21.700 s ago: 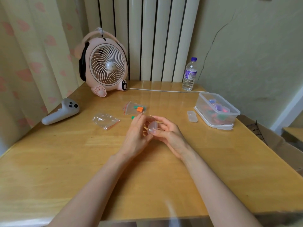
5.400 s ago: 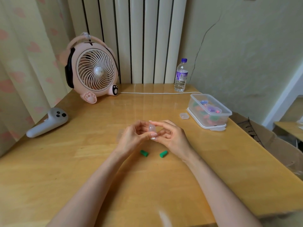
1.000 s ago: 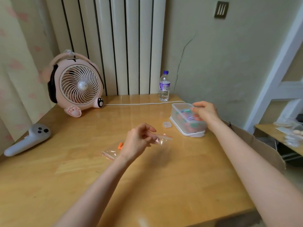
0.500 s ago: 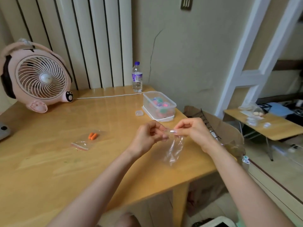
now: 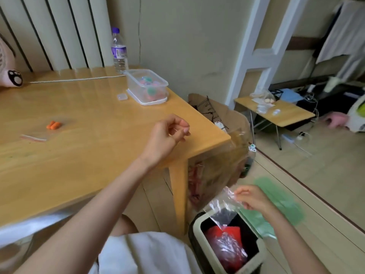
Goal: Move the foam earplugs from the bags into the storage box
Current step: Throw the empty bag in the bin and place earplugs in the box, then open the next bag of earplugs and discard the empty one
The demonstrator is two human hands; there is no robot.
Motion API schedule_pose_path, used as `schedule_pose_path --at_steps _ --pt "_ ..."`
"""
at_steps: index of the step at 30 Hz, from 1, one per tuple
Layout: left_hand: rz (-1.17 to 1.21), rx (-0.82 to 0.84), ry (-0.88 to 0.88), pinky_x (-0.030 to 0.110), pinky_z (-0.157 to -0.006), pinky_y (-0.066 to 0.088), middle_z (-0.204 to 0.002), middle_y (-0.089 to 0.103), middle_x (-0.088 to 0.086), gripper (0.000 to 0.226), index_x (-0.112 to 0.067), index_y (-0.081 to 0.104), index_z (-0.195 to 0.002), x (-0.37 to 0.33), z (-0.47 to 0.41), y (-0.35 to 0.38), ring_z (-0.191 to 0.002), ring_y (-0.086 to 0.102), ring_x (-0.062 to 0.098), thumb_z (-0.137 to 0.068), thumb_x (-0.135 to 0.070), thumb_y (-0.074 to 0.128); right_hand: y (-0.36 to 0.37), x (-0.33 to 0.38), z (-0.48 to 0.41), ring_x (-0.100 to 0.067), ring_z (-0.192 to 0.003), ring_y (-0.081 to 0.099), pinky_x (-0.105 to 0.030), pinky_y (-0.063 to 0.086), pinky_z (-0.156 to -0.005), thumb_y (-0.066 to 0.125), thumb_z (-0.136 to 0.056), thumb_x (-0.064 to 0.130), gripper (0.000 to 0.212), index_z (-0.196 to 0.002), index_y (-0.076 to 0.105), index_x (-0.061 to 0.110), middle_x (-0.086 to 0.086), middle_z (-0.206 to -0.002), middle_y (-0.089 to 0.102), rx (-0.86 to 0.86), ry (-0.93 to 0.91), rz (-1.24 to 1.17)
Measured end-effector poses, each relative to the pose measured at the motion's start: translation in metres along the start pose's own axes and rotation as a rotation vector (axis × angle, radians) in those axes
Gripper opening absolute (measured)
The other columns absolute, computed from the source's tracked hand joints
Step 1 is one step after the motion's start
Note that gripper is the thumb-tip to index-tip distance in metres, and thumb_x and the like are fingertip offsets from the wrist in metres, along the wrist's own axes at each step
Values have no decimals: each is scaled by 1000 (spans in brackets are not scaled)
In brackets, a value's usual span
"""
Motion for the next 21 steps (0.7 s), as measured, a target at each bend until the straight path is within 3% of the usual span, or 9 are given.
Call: schedule_pose_path --at_steps 4,7,9,11,13,16,21 --pt "6 30 16 15 -64 48 -77 65 4 3 -8 58 -92 5 10 25 -62 57 6 -90 -6 57 17 -104 -11 -12 -42 52 -21 44 -51 70 -82 13 23 -60 63 19 4 -49 61 -231 159 65" --pt "17 52 25 17 -66 50 -77 66 4 6 -10 57 -92 7 14 37 -66 59 8 -91 -4 57 33 -156 -9 -15 -46 61 -28 54 -50 63 -88 10 18 -71 63 15 -1 -64 65 -247 285 62" --pt "23 58 25 16 -66 50 -77 66 5 8 -11 57 -90 8 14 39 -68 59 10 -91 -3 56 42 -172 -8 -20 -50 63 -39 59 -58 63 -87 6 3 -85 65 6 -5 -66 65 -233 351 4" --pt "18 70 20 21 -69 53 -77 67 5 8 -11 57 -91 9 12 39 -71 61 13 -91 -3 56 43 -171 -12 -23 -58 64 -39 59 -61 63 -87 5 16 -103 61 2 -7 -74 64 -228 372 -49" --pt "9 81 11 28 -72 55 -78 67 5 8 -12 57 -91 10 9 38 -71 62 15 -91 -4 56 35 -149 -19 -21 -59 62 -27 55 -52 61 -87 3 24 -110 60 -2 -11 -81 64 -233 320 -113" --pt "11 89 8 27 -70 55 -78 67 4 11 -15 56 -88 9 4 38 -68 61 13 -92 -4 55 2 -86 -29 -18 -53 54 -15 44 -40 53 -86 -6 18 -100 64 -4 -12 -83 61 -348 179 -255" --pt "-67 79 60 10 -58 43 -81 67 4 5 -10 57 -94 0 -9 31 -62 59 4 -92 -6 56 -69 69 -12 -11 -65 65 -15 51 -55 60 -88 5 16 -100 66 14 -5 -91 68 -472 -211 -395"
Point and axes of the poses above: each hand's wrist, its own z-axis away from the middle knuckle, its own y-axis out of the palm, x = y × z, the point moved 7 cm from there along -z, towards the middle knuckle
